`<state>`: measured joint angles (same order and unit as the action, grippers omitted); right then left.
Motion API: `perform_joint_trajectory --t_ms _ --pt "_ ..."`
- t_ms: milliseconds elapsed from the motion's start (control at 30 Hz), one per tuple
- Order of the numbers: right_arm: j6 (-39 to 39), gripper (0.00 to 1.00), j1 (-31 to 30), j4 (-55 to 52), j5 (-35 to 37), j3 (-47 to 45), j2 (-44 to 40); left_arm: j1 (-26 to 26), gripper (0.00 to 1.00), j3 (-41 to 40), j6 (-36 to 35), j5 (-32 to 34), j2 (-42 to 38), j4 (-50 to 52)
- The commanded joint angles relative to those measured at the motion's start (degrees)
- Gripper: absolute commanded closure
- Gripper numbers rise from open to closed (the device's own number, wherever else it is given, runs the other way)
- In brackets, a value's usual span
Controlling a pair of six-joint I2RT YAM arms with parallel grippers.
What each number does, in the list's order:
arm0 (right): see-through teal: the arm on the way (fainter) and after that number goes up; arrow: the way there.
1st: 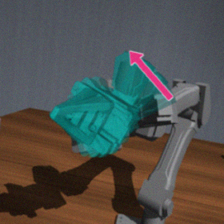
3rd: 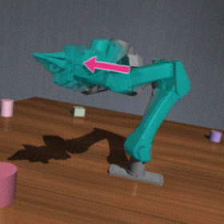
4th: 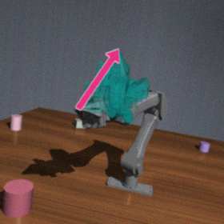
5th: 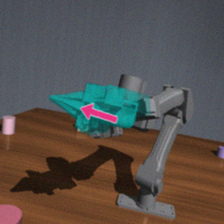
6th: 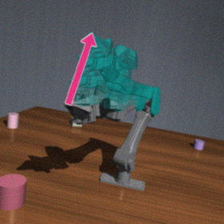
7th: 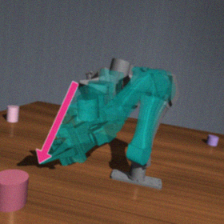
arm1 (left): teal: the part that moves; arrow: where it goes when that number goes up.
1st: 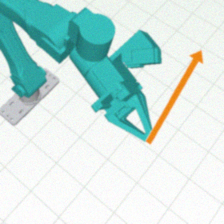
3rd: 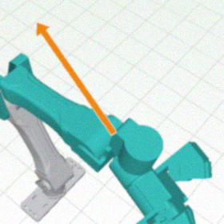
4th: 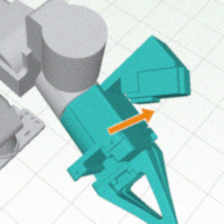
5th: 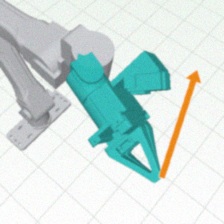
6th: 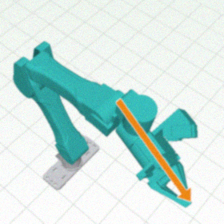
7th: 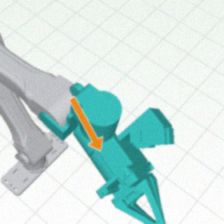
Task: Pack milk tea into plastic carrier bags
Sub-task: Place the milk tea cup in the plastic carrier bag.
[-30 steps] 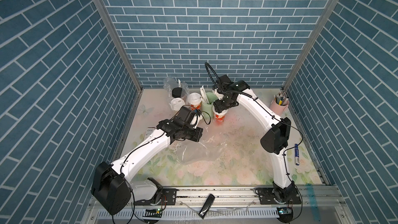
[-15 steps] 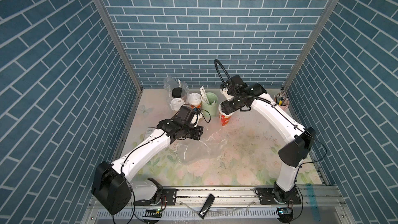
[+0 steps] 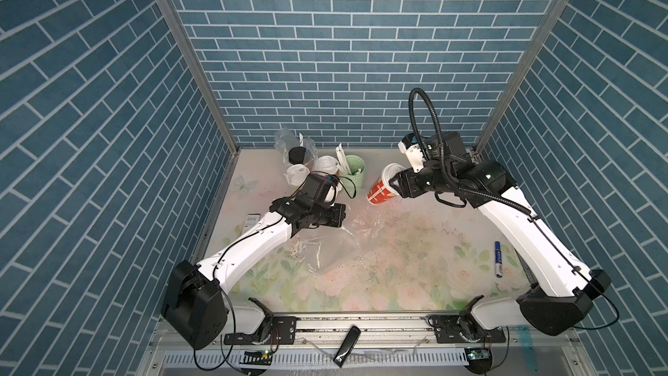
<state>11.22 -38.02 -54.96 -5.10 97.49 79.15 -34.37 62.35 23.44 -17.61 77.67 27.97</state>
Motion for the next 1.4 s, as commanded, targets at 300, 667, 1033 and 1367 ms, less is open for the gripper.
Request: perform_joint_trajectory --t_ms 300,667,1033,1367 --pt "13.0 0.39 0.1 12.1 -16.8 -14.7 -7.9 0.4 1.0 -1.7 4.3 1.1 -1.6 -11.1" --pt "16.0 0.4 0.1 13.9 -21.3 -18.2 -8.9 0.4 1.0 -8.5 6.0 2.2 -8.0 -19.8" --pt "19.3 0.41 0.1 17.1 -26.1 -21.4 -9.0 0.3 1.0 -12.0 6.5 2.5 -12.7 -24.6" --pt "21.9 0.41 -0.4 24.5 -30.5 -23.8 -5.8 0.2 1.0 -14.2 9.7 1.5 -15.9 -28.5"
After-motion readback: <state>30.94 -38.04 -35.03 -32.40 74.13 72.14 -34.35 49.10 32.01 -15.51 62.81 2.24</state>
